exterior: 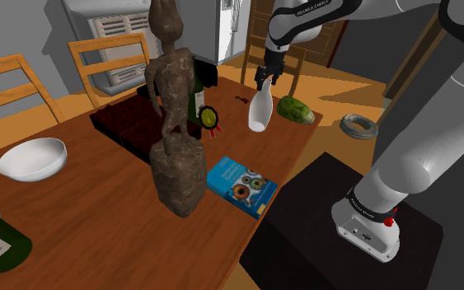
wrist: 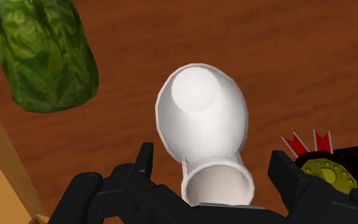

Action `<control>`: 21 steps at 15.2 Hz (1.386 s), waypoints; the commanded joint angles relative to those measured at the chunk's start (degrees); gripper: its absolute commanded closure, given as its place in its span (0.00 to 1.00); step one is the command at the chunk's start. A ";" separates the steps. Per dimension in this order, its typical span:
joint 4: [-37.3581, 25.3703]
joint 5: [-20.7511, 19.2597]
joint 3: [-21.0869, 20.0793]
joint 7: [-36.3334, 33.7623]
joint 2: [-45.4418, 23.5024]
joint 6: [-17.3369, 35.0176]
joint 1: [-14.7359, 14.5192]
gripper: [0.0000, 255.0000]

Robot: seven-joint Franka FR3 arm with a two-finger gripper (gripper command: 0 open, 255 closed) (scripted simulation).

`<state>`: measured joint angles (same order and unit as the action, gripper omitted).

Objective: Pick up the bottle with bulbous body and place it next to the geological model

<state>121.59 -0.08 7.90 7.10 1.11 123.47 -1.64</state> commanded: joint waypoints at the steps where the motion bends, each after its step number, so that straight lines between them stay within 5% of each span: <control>1: 0.07 0.02 -0.01 -0.01 -0.11 0.20 -0.01 0.00; 6: 0.06 0.02 -0.01 -0.01 -0.11 0.19 -0.01 0.00; 7: 0.06 0.02 -0.01 -0.01 -0.11 0.19 -0.01 1.00; 21: -2.36 -0.19 -0.05 -0.17 1.23 -3.56 -0.03 1.00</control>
<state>119.89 -0.26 7.78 6.80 2.20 120.71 -1.74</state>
